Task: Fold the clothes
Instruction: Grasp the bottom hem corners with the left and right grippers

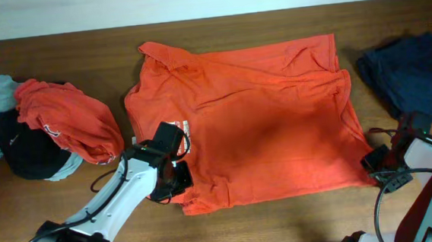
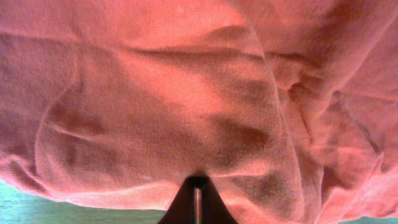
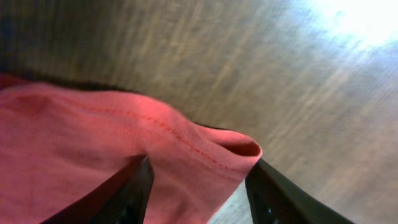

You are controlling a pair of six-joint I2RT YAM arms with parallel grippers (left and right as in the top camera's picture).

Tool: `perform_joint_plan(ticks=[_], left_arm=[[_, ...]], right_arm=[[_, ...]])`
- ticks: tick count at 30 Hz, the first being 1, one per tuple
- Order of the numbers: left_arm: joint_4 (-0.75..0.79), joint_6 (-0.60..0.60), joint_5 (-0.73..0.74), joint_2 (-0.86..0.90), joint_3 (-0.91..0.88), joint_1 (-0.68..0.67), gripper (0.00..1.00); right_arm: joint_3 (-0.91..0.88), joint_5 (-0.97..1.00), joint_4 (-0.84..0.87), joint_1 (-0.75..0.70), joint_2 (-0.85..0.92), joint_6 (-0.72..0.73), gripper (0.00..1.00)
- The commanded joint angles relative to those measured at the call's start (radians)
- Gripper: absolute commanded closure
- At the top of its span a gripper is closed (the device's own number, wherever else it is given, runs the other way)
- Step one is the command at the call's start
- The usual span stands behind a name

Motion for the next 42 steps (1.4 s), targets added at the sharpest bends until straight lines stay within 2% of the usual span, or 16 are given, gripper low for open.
perform_joint_plan(ticks=[1, 3, 7, 12, 15, 19, 20, 23, 26, 28, 34, 39, 42], left_arm=[[0.002, 0.002, -0.003, -0.009, -0.005, -0.003, 0.99], [-0.001, 0.002, -0.003, -0.009, -0.005, -0.003, 0.99], [-0.032, 0.034, 0.004, -0.009, 0.003, 0.012, 0.99], [-0.062, 0.082, 0.005, -0.009, 0.023, 0.075, 0.99], [-0.066, 0.112, 0.039, -0.009, 0.023, 0.111, 0.96], [-0.066, 0.266, 0.251, -0.010, 0.032, 0.119, 0.97], [-0.066, 0.332, 0.307, -0.010, 0.034, 0.112, 0.94], [-0.069, 0.486, 0.287, -0.010, 0.034, 0.064, 0.68], [-0.069, 0.516, 0.154, -0.010, 0.034, 0.010, 0.48], [-0.076, 0.521, 0.135, -0.010, 0.033, -0.013, 0.45], [-0.161, 0.554, 0.142, -0.010, 0.029, -0.091, 0.45], [-0.027, 0.554, 0.064, -0.010, -0.017, -0.183, 0.45], [0.018, 0.502, 0.022, -0.010, -0.051, -0.193, 0.44]], right_arm=[[-0.034, -0.156, 0.026, 0.008, 0.073, -0.124, 0.51], [-0.031, -0.180, 0.015, 0.008, 0.073, -0.141, 0.59], [-0.010, -0.243, -0.017, 0.009, 0.073, -0.238, 0.86], [0.032, -0.239, -0.053, 0.011, 0.073, -0.292, 0.96], [0.045, -0.235, -0.055, 0.031, 0.073, -0.299, 0.96], [0.064, -0.233, -0.060, 0.048, 0.073, -0.299, 0.96], [0.068, -0.233, -0.061, 0.048, 0.073, -0.299, 0.96], [0.071, -0.233, -0.063, 0.048, 0.073, -0.299, 0.96], [0.071, -0.232, -0.066, 0.048, 0.073, -0.299, 0.96], [0.071, -0.232, -0.067, 0.048, 0.073, -0.307, 0.96], [0.071, -0.232, -0.069, 0.048, 0.073, -0.310, 0.96], [0.071, -0.233, -0.070, 0.048, 0.073, -0.311, 0.96], [0.071, -0.233, -0.074, 0.048, 0.073, -0.314, 0.96]])
